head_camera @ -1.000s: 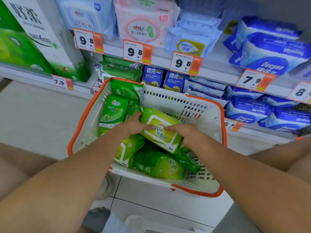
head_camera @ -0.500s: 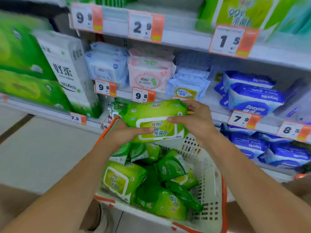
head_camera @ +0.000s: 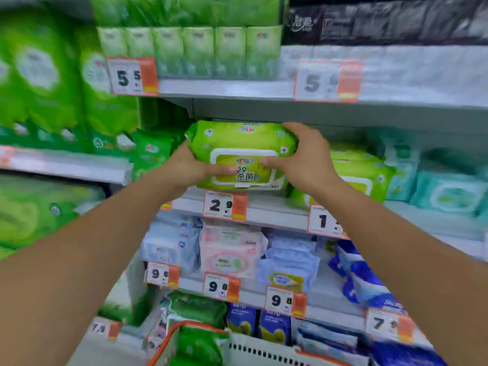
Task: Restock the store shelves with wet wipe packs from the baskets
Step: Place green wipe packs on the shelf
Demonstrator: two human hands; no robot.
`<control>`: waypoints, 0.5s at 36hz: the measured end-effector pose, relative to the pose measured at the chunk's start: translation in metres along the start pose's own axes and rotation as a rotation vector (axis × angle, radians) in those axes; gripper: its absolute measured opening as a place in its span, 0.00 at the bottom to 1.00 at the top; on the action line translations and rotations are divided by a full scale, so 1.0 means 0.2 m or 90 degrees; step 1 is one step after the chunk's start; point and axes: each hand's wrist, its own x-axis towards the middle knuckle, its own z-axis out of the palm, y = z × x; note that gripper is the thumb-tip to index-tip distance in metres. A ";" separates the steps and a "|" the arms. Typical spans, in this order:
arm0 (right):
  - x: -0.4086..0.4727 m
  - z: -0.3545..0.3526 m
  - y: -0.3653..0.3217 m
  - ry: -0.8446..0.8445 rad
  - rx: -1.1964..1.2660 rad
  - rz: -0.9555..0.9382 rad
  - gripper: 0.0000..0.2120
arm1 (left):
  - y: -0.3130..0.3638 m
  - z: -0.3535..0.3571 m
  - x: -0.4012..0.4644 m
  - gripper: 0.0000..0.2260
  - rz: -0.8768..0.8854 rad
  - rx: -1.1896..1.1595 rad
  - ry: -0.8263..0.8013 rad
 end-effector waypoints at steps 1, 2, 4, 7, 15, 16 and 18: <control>0.03 0.01 0.01 -0.022 -0.038 0.007 0.39 | -0.03 -0.01 0.06 0.31 -0.013 0.008 -0.004; 0.07 0.02 0.02 -0.047 -0.078 0.012 0.39 | -0.07 -0.01 0.10 0.32 -0.021 0.017 -0.002; 0.11 0.06 0.06 -0.102 -0.191 0.011 0.34 | -0.16 -0.02 0.19 0.32 -0.027 0.047 0.002; 0.15 0.12 0.07 -0.166 -0.439 -0.060 0.16 | -0.34 -0.02 0.30 0.32 -0.034 0.152 -0.006; 0.41 0.36 -0.03 -0.415 -0.599 -0.144 0.46 | -0.47 0.00 0.44 0.32 -0.059 0.516 -0.039; 0.46 0.40 -0.02 -0.446 -0.580 -0.137 0.46 | -0.47 0.00 0.45 0.31 -0.065 0.517 -0.050; 0.56 0.47 0.03 -0.453 -0.571 -0.113 0.44 | -0.46 -0.03 0.43 0.26 -0.068 0.553 -0.065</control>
